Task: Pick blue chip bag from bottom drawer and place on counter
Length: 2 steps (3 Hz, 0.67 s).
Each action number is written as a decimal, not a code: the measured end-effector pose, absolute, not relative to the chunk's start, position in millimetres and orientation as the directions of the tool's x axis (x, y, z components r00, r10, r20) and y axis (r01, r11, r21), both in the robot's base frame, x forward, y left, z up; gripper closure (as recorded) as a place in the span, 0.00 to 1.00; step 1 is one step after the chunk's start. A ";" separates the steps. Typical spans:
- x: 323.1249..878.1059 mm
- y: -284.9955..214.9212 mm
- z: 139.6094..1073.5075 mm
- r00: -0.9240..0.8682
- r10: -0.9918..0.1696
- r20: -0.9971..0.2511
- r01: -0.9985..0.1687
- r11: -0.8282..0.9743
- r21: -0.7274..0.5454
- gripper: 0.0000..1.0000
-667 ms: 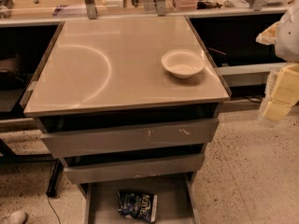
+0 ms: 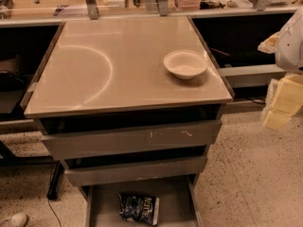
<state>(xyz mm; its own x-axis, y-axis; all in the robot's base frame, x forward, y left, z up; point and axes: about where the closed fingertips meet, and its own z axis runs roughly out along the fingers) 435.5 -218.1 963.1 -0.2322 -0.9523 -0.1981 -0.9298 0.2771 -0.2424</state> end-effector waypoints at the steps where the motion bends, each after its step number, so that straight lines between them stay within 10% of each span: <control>1: 409.4 -197.7 924.9 -0.248 -0.941 -0.230 -0.942 0.289 -0.169 0.00; 2: 383.0 -167.9 849.6 -0.228 -0.943 -0.242 -0.968 0.245 -0.046 0.00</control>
Offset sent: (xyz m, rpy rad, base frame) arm -0.1129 0.0794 -0.2664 0.1060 0.4729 0.1100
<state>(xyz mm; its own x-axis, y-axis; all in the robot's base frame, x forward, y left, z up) 383.0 -167.9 849.6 -0.2276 -0.9433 -0.2418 -0.9683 0.2455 -0.0462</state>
